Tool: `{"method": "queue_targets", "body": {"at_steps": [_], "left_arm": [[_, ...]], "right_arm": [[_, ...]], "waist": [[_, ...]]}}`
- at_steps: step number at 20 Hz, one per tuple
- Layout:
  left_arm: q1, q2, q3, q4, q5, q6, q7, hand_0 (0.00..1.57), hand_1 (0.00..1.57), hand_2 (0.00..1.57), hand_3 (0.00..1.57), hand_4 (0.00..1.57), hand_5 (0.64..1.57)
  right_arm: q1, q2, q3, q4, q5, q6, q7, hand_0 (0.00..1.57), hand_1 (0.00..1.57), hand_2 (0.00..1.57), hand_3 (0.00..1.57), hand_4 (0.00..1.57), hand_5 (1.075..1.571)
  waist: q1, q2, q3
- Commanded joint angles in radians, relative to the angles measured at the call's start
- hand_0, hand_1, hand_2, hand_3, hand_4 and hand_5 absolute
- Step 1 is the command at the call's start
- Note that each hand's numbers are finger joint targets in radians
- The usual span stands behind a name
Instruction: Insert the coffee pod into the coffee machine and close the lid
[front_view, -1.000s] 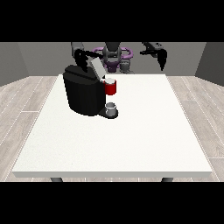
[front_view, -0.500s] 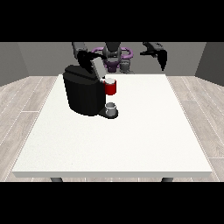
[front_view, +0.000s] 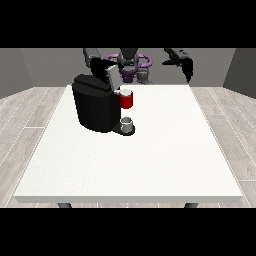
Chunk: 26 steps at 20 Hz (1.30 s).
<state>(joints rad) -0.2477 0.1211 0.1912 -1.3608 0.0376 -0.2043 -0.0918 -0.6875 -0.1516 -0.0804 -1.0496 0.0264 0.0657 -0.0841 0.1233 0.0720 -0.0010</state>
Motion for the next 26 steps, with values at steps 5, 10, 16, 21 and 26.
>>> {"method": "queue_targets", "body": {"at_steps": [5,10,16,21,26], "left_arm": [[-0.026,0.016,0.014,0.05,0.025,-0.01,-0.002,0.0,0.0,0.0,0.0,0.17,1.571],[-0.074,0.04,0.019,0.067,0.025,-0.022,-0.053,0.0,0.0,0.0,0.0,0.12,1.571],[-0.008,-0.054,-0.085,-0.049,-0.01,0.021,-0.026,0.0,0.0,0.0,0.0,0.14,1.571],[0.052,-0.1,-0.127,-0.073,-0.035,0.053,-0.035,0.0,0.0,0.0,0.0,0.19,1.571],[0.103,-0.041,-0.048,0.02,-0.005,0.029,-0.087,0.0,0.0,0.0,0.0,0.19,1.571]], "right_arm": [[-0.101,0.021,0.059,0.002,0.048,-0.004,0.097,0.0,0.0,0.0,0.0,0.06,1.571],[-0.122,0.079,0.11,0.01,0.118,-0.062,0.061,0.0,0.0,0.0,0.0,0.12,1.571],[-0.144,0.049,0.047,0.063,0.087,-0.031,0.042,0.0,0.0,0.0,0.0,0.12,1.571],[-0.045,0.09,0.075,0.032,0.051,0.044,-0.065,0.0,0.0,0.0,0.0,0.18,1.571],[0.183,0.15,0.217,-0.09,-0.066,-0.011,-0.096,0.0,0.0,0.0,0.0,0.29,1.571]], "waist": [[0.009,-0.005,0.0006],[-0.004,0.022,0.0006],[0.033,-0.027,0.001],[0.001,-0.075,0.0013],[-0.066,-0.164,0.0012]]}}
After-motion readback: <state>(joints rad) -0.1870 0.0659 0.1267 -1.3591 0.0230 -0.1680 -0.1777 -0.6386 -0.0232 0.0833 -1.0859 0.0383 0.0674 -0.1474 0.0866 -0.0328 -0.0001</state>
